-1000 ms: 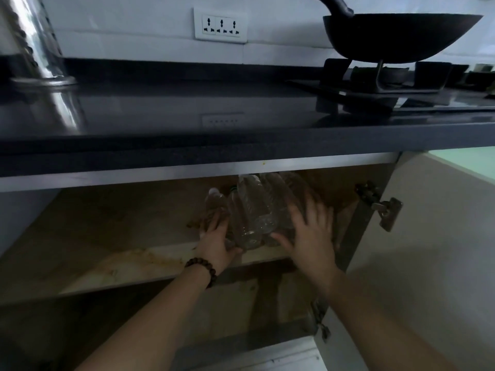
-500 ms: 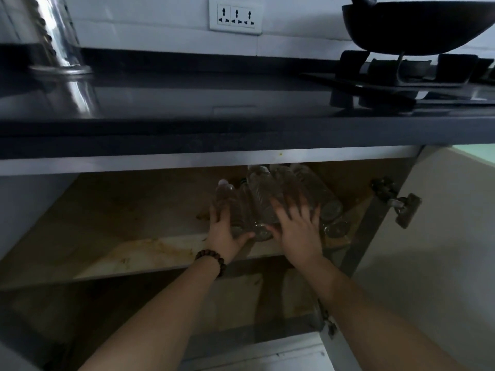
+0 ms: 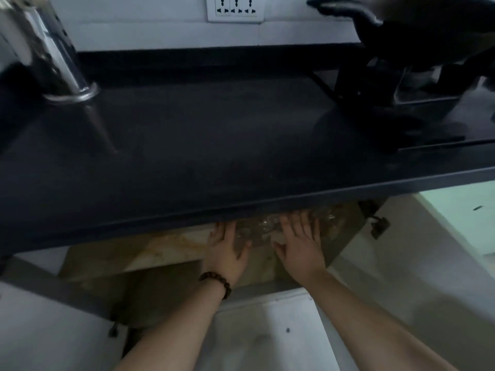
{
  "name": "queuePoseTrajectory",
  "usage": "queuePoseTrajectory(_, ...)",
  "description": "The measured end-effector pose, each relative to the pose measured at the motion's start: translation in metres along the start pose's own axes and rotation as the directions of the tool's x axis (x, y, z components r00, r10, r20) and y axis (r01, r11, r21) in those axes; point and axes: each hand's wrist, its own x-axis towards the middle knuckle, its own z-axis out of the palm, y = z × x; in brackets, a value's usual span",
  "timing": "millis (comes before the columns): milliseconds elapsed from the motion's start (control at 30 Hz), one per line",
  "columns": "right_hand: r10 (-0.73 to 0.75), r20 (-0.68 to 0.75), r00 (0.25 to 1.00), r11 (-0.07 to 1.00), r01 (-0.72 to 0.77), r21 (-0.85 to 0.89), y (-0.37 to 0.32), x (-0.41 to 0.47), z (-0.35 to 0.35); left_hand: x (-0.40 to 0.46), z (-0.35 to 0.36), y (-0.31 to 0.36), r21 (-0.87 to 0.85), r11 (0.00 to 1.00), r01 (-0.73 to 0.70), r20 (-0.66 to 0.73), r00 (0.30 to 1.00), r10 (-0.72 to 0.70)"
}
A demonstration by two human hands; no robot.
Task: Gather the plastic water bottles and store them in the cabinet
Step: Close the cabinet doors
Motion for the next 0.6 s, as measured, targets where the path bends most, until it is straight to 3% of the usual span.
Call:
queuePoseTrajectory(133,0.02,0.137,0.99,0.996,-0.032,0.085,-0.023,-0.047,-0.061,-0.06,-0.061,0.029,0.133,0.99,-0.037,0.066,0.997,0.028)
queuePoseTrajectory(333,0.067,0.306,0.95,0.994,-0.091,0.067,-0.057,-0.118,-0.161,-0.15,-0.158,0.064,0.222,0.974,0.035,0.197,0.977,-0.08)
queuePoseTrajectory(600,0.076,0.265,0.961,0.993,-0.097,0.07,-0.09,-0.164,-0.239,-0.213,-0.24,0.089,0.176,0.98,0.093,0.131,0.984,-0.117)
